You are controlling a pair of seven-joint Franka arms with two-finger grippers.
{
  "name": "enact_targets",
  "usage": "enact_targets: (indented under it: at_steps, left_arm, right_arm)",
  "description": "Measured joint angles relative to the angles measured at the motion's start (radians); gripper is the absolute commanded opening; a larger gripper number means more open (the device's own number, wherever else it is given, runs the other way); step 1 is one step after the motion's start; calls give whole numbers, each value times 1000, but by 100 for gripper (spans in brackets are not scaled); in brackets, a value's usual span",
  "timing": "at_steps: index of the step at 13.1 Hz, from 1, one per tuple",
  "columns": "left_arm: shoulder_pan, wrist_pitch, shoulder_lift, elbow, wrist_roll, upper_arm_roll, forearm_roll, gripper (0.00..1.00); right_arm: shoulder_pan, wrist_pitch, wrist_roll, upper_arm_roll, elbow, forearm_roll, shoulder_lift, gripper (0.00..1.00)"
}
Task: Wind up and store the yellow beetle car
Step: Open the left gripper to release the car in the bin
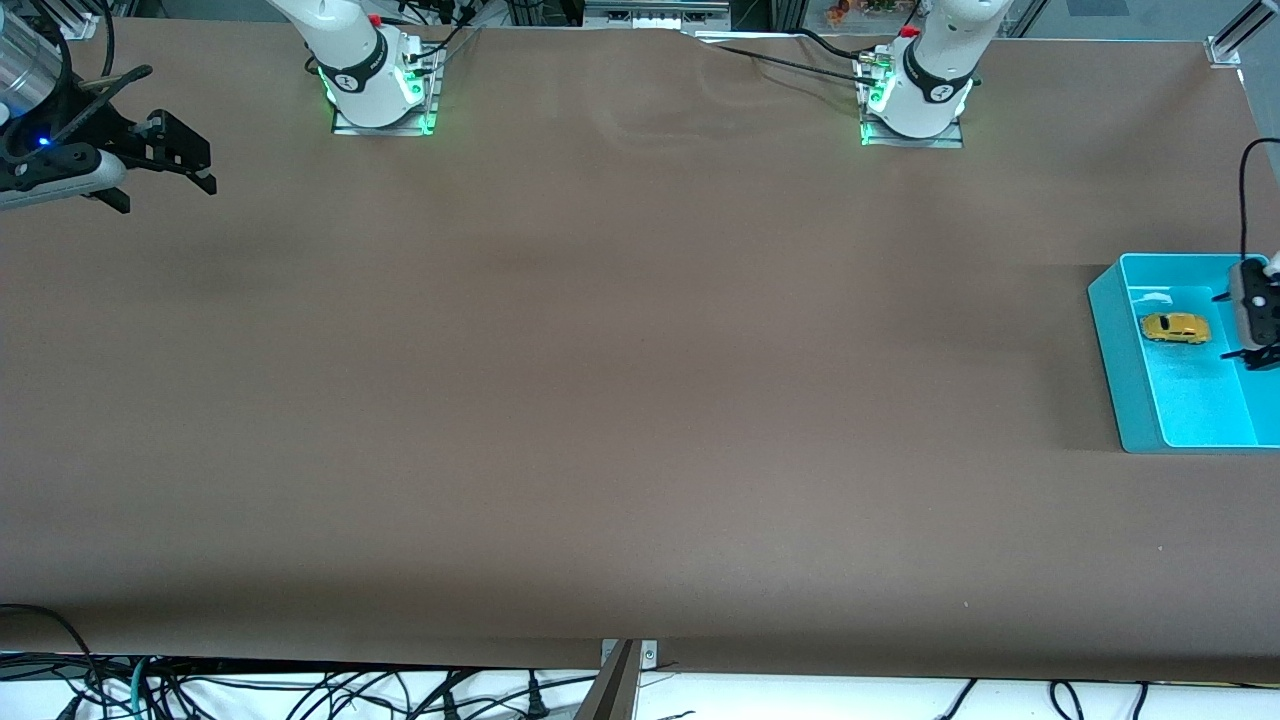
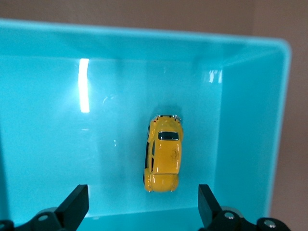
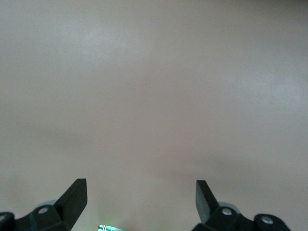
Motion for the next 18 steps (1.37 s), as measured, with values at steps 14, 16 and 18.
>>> enact_targets:
  at_steps: [14,16,18]
  left_arm:
    - [-86,-681,-70,337,-1118,-587,-49,100]
    - [-178,-685,-114,345,-1246,-532,-121,100]
    - [-286,-686,-180,347,-1376,-390,-253,100]
  right_arm:
    - [1,0,0,-1,0,0,0,100]
    - [1,0,0,-1,0,0,0,100]
    - [1,0,0,-1,0,0,0,100]
